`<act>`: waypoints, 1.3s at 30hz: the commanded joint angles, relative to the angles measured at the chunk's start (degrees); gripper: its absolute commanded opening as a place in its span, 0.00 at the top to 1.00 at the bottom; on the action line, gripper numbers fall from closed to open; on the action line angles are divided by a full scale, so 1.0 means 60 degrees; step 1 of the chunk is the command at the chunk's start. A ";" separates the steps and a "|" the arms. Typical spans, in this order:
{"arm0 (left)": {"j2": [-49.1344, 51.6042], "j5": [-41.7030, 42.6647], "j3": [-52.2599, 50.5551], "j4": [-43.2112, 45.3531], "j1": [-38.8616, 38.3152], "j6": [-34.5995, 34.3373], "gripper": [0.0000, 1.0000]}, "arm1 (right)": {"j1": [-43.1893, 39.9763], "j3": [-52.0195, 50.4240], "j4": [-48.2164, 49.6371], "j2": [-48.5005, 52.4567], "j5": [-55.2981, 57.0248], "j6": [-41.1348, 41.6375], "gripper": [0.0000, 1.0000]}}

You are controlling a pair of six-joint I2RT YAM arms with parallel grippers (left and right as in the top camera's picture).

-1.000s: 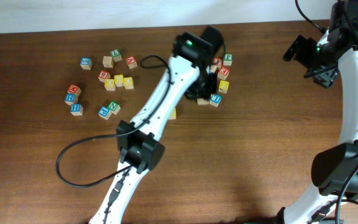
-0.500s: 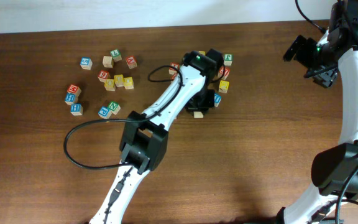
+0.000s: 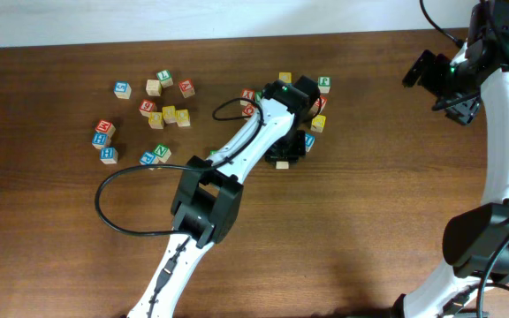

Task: Spell out RSS

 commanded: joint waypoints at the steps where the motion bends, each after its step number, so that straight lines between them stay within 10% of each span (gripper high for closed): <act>1: 0.0015 -0.0244 -0.0055 0.0022 0.0062 -0.0106 0.67 | 0.0025 -0.0026 0.0004 0.0058 0.0018 -0.0033 0.02; 30: 0.0015 -0.0062 0.1042 -0.0765 0.0182 -0.0127 0.62 | 0.0025 -0.0026 0.0004 0.0058 0.0018 -0.0033 0.02; 39: 0.0011 -0.0102 0.4503 -0.2809 0.0940 0.0280 0.63 | 0.0025 -0.0026 0.0000 0.0058 0.0018 -0.0033 0.02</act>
